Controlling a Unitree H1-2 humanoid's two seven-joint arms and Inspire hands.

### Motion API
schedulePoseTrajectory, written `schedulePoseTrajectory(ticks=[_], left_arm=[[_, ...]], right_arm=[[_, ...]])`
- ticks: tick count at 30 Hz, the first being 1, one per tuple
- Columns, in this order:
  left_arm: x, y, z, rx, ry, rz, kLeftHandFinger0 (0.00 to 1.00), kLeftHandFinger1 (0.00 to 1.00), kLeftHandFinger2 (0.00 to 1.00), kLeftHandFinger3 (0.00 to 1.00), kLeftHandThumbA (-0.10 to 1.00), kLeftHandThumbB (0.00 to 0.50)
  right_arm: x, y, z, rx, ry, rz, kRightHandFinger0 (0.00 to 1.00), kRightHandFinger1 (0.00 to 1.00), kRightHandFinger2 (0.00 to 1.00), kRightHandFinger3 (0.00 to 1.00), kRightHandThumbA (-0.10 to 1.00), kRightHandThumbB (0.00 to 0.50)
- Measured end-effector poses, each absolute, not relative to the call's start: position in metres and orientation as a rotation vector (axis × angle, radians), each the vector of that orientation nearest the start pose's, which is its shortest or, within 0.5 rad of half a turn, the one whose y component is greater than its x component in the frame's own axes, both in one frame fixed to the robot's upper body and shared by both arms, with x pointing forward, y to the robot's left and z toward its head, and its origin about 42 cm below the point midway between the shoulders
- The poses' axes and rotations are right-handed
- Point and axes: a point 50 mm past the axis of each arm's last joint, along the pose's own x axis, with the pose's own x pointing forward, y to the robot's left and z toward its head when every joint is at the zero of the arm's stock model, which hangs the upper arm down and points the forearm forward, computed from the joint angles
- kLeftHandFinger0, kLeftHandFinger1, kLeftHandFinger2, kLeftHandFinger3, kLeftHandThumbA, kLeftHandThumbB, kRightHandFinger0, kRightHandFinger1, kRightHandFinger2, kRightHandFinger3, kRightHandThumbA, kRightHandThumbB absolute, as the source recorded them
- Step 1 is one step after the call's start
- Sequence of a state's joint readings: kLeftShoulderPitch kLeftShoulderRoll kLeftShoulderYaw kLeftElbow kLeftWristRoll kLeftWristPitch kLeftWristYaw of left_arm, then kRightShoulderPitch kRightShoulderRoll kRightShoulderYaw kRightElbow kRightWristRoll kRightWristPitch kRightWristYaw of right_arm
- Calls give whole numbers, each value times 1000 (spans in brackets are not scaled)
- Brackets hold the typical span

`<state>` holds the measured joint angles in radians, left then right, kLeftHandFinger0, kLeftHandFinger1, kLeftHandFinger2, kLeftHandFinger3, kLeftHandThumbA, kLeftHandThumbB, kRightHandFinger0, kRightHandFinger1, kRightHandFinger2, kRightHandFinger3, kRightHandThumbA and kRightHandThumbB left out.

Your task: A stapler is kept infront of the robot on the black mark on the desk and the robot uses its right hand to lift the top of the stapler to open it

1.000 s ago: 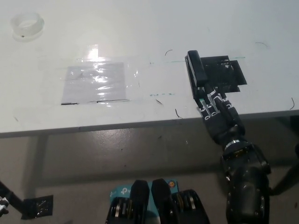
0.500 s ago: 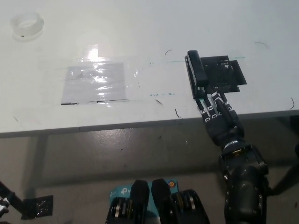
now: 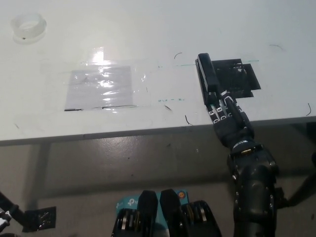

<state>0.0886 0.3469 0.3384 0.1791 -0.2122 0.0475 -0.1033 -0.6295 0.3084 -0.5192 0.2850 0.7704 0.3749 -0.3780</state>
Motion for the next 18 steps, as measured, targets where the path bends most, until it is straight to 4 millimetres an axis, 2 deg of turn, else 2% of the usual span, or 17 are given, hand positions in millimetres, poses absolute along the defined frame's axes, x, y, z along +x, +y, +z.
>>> schedulePoseTrajectory(ticks=[7,12,14,18], left_arm=[[228,429,75,95,209,292,440,526,680,816,989,128],[227,429,74,93,210,293,461,550,699,826,996,135],[227,430,74,93,211,293,452,542,689,814,997,118],[227,430,74,92,210,294,441,535,686,803,998,135]], right_arm=[[447,-135,183,1206,302,-220,670,765,845,1000,1000,119],[448,-135,182,1212,307,-232,681,768,837,1000,1000,95],[448,-134,182,1215,310,-238,703,804,884,1000,1000,92],[450,-133,181,1219,312,-247,725,809,887,1000,1000,91]])
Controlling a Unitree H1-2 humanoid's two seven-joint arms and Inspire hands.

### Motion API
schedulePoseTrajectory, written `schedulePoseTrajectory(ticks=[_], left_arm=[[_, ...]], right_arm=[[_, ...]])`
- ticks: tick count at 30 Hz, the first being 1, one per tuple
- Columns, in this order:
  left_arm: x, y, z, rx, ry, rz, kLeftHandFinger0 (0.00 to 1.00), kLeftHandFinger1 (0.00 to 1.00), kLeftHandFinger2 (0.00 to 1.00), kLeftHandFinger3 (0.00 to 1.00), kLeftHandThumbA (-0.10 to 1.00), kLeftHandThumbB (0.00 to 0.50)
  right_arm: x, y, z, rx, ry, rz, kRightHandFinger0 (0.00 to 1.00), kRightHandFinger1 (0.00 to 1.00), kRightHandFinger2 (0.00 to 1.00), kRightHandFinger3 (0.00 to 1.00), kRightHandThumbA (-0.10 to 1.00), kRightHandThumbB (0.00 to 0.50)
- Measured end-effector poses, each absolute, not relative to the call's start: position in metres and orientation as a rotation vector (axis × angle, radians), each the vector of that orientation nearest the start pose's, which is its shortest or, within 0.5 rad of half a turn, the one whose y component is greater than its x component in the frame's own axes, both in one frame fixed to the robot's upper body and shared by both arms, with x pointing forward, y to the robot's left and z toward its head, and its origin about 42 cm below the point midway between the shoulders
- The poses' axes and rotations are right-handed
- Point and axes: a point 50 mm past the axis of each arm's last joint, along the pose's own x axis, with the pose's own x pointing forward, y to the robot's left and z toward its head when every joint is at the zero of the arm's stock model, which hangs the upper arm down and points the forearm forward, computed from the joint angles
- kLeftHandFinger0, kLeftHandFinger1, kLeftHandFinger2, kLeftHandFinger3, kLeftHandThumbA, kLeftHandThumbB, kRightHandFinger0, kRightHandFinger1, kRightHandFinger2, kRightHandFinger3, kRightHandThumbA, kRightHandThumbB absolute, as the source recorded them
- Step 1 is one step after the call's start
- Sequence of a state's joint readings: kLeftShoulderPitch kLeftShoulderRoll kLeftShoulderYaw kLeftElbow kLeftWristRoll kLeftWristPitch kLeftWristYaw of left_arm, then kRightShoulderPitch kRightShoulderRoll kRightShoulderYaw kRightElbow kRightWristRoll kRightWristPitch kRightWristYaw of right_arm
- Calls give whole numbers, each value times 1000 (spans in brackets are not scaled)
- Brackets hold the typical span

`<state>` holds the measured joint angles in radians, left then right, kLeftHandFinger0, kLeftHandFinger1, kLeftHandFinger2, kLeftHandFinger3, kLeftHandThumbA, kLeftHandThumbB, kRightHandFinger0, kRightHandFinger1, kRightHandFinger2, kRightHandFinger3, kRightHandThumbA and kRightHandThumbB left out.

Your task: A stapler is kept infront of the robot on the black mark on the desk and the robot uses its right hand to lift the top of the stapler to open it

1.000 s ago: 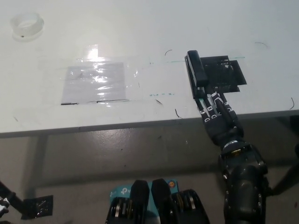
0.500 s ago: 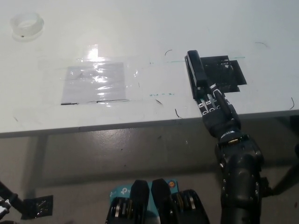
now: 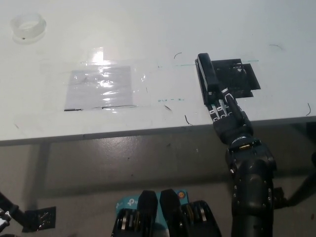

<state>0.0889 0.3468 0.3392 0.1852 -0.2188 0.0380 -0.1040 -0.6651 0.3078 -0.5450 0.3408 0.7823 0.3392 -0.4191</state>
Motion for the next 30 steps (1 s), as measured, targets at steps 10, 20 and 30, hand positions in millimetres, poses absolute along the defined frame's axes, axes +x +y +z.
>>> schedulePoseTrajectory(ticks=[10,20,30], left_arm=[[226,429,73,85,204,296,454,551,710,810,993,139],[221,429,69,84,210,299,434,535,681,794,1000,130],[214,429,64,80,227,305,467,574,699,806,1000,128]], right_arm=[[460,-125,181,1223,330,-256,688,736,819,982,1000,139],[486,-119,211,1207,300,-217,618,661,732,920,1000,151],[507,-105,272,1193,215,-150,595,643,689,866,1000,113]])
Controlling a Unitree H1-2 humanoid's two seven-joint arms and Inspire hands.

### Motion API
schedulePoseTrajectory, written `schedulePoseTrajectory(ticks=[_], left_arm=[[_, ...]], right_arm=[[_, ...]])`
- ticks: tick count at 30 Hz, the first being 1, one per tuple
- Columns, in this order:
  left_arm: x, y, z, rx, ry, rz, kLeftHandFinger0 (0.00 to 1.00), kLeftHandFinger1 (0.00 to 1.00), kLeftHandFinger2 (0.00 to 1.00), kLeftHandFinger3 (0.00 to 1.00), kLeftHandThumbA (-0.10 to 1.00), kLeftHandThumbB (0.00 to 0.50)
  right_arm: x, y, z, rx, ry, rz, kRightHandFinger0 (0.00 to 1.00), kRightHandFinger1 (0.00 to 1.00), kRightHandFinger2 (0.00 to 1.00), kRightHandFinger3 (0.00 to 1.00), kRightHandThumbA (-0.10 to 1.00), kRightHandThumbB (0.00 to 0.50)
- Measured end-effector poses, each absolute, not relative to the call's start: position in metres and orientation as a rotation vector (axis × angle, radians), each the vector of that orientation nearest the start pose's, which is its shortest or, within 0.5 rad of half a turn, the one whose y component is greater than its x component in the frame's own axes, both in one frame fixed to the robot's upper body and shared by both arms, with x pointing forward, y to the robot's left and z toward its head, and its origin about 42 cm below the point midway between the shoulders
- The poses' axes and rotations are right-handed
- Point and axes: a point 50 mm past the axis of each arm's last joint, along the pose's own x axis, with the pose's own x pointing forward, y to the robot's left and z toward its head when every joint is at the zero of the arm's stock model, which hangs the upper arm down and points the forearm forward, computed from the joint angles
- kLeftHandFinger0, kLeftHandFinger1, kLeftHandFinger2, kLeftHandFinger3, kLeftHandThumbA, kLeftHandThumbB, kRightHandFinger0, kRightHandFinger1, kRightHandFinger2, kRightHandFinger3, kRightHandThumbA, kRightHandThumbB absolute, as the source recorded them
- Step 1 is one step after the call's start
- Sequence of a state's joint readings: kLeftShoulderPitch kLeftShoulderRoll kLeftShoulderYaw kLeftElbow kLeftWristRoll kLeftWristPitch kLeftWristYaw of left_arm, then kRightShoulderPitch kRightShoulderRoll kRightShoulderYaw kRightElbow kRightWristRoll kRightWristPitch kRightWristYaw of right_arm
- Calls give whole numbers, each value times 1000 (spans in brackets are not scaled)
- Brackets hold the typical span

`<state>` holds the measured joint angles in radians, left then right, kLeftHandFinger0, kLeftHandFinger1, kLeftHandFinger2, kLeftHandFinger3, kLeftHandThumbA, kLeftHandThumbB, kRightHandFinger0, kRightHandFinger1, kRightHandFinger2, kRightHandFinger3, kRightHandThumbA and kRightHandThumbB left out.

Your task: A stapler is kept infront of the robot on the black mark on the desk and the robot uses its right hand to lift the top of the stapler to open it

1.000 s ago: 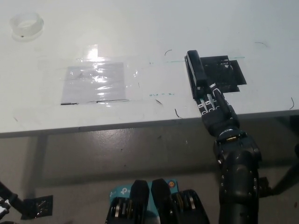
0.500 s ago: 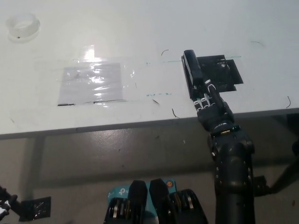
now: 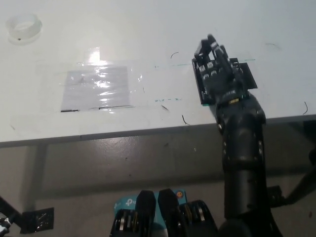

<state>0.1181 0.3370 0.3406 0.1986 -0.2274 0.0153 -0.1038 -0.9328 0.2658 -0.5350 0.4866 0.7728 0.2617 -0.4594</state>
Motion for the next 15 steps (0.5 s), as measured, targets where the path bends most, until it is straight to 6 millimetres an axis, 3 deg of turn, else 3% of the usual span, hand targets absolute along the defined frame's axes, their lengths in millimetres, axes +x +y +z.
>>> schedulePoseTrajectory(ticks=[2,4,6,7,10,15], left_arm=[[213,428,63,78,230,305,467,576,700,806,1000,131],[212,428,63,77,232,306,465,571,703,810,1000,132],[212,428,63,76,232,306,465,572,704,812,1000,133],[212,428,62,76,233,306,458,568,709,817,1000,131],[211,428,62,76,233,306,453,567,699,801,1000,141],[207,428,60,77,243,308,424,550,690,830,1000,162]], right_arm=[[510,-106,279,1185,209,-155,607,662,722,886,1000,120],[513,-104,293,1182,188,-134,574,631,699,863,995,171],[517,-100,312,1179,159,-105,570,629,694,858,992,172],[521,-96,329,1177,134,-80,546,593,646,855,1000,159],[528,-87,360,1170,101,-32,570,628,718,913,1000,160],[542,-75,381,1151,122,-10,534,573,709,894,1000,158]])
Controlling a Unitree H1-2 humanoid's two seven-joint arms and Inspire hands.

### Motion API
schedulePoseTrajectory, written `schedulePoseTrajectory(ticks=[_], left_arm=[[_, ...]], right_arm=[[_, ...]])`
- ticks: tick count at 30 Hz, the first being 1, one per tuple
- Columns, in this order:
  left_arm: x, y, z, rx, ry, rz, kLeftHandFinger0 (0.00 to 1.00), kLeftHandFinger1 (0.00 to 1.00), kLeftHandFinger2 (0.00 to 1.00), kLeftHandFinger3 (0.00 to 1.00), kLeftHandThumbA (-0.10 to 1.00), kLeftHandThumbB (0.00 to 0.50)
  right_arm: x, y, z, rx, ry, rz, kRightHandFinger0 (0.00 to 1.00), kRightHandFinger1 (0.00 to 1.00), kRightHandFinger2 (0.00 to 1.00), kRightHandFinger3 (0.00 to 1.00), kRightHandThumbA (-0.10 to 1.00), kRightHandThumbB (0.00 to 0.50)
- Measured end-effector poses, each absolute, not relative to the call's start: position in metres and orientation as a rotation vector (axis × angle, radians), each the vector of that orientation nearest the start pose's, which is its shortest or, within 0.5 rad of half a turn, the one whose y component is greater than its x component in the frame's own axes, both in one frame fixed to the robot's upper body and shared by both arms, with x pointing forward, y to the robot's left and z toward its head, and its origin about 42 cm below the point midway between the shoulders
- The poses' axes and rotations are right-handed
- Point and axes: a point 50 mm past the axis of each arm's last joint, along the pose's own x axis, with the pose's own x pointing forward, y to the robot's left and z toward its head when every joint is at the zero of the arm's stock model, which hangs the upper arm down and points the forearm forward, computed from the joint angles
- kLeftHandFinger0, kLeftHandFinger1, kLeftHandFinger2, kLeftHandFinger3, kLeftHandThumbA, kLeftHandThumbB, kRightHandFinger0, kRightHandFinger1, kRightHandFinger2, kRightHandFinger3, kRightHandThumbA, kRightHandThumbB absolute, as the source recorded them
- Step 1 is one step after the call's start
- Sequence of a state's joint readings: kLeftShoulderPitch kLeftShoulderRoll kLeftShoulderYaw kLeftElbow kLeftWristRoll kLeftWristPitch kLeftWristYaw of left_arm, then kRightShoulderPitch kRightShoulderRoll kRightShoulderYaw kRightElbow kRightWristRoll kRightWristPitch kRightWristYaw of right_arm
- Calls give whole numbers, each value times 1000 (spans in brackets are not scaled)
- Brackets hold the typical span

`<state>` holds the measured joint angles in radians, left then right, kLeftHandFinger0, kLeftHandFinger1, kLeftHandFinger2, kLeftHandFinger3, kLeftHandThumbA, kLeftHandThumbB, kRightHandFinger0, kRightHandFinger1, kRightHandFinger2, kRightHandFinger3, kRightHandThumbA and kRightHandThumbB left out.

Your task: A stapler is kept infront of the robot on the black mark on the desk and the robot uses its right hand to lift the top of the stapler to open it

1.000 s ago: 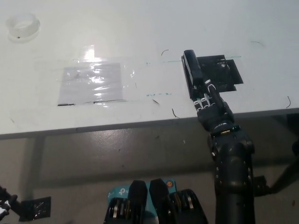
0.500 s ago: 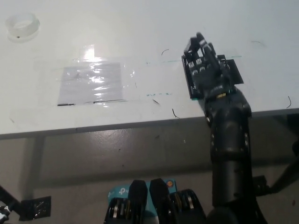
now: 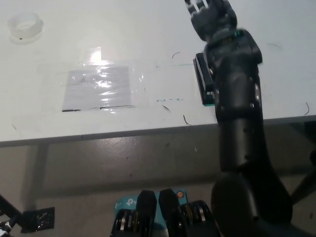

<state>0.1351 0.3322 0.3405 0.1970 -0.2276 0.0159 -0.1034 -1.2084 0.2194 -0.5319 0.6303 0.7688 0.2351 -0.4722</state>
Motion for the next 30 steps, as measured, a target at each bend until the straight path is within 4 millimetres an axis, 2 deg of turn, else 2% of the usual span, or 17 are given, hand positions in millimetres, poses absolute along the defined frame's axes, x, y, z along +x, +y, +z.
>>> schedulePoseTrajectory(ticks=[3,5,7,9,14,16,17,21,22,26,30], left_arm=[[204,429,59,77,249,310,405,537,675,823,1000,163],[204,429,59,77,250,310,417,551,693,820,1000,145],[203,429,59,78,251,311,441,560,700,821,1000,147],[203,429,58,77,251,310,442,555,701,819,1000,149],[203,429,58,77,251,311,429,545,680,803,1000,146],[203,429,58,77,251,311,425,540,672,790,1000,146],[203,429,59,77,251,311,418,536,674,790,1000,150],[204,429,59,77,250,311,425,549,679,781,1000,197],[203,429,59,77,250,311,424,545,665,775,1000,205],[203,429,59,77,251,312,422,542,670,787,1000,179],[203,429,59,76,250,312,426,546,671,788,1000,175]], right_arm=[[551,-75,379,1144,148,-31,534,575,723,914,1000,155],[553,-77,376,1142,153,-44,582,595,733,923,1000,153],[554,-78,376,1145,146,-47,594,594,703,912,1000,162],[553,-79,376,1148,137,-47,624,630,702,944,1000,161],[551,-87,365,1154,127,-63,586,633,703,923,1000,140],[548,-94,357,1154,119,-77,560,614,690,888,1000,146],[546,-97,354,1153,117,-83,538,575,647,838,1000,145],[533,-118,340,1127,67,-93,596,593,651,870,1000,159],[527,-125,335,1118,52,-97,614,622,693,928,1000,156],[508,-152,315,1065,24,-103,586,620,712,961,1000,145],[483,-181,300,984,-6,-98,570,608,674,911,1000,155]])
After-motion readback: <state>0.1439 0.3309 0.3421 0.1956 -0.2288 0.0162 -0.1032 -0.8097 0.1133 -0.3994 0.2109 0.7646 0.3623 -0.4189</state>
